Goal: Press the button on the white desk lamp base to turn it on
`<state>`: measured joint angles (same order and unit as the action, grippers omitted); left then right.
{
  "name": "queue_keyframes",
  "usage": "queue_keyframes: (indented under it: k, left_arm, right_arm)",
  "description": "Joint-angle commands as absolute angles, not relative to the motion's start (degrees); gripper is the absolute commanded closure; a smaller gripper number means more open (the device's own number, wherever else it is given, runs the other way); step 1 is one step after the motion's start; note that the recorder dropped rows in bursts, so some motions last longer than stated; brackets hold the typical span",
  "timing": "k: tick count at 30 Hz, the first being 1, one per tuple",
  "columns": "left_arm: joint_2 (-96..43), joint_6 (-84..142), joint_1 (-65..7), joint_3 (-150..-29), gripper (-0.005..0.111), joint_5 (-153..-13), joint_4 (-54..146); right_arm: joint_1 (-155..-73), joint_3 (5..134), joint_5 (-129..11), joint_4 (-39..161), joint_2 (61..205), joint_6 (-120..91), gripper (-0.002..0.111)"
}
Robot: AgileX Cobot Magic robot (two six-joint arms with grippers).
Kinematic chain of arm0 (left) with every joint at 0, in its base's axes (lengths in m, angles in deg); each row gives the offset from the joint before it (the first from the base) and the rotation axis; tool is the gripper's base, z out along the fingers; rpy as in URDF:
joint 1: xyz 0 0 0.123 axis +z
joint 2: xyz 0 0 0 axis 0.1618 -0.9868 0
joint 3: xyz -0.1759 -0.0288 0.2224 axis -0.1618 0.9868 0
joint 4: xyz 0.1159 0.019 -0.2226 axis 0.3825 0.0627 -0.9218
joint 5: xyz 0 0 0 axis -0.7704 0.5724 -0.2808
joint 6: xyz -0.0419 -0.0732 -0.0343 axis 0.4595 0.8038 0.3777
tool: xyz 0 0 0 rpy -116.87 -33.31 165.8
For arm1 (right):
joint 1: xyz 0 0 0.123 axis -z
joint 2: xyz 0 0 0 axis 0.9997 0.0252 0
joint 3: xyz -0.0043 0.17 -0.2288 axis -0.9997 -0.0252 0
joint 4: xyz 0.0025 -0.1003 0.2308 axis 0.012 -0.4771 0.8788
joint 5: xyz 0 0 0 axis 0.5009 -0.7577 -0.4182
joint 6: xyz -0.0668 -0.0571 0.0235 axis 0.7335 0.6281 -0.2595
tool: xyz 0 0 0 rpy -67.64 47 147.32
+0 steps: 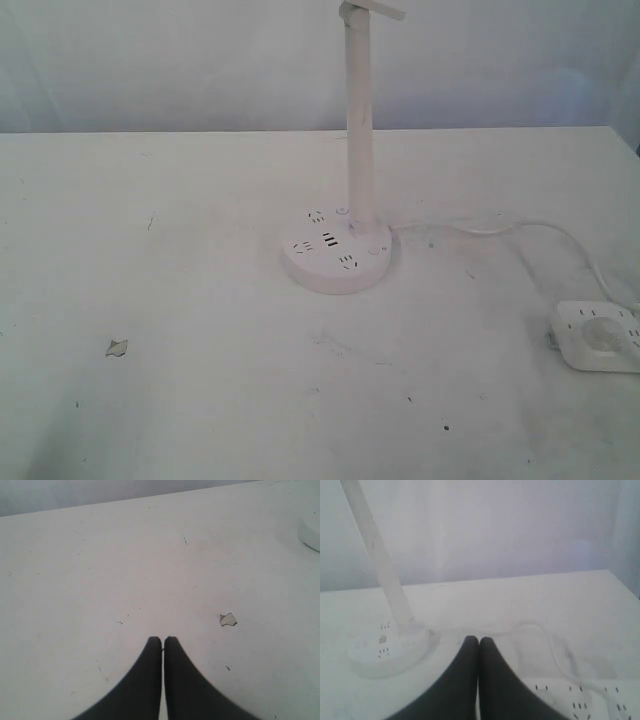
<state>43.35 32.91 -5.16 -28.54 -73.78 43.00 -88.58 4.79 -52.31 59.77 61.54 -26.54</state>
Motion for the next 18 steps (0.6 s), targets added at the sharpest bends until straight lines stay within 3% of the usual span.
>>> queue_keyframes:
  k: [1, 10, 18]
  left_arm:
    - [43.5, 33.0, -5.5, -28.7, 0.106, -74.0, 42.6]
    - [43.5, 33.0, -5.5, -28.7, 0.106, -74.0, 42.6]
    - [43.5, 33.0, -5.5, -28.7, 0.106, -74.0, 42.6]
  right_arm:
    - [-88.6, 4.7, -61.1, 59.7, 61.2, -26.7, 0.108]
    - [-88.6, 4.7, -88.1, 59.7, 61.2, -32.6, 0.108]
    - [-88.6, 4.7, -88.0, 59.7, 61.2, -36.4, 0.108]
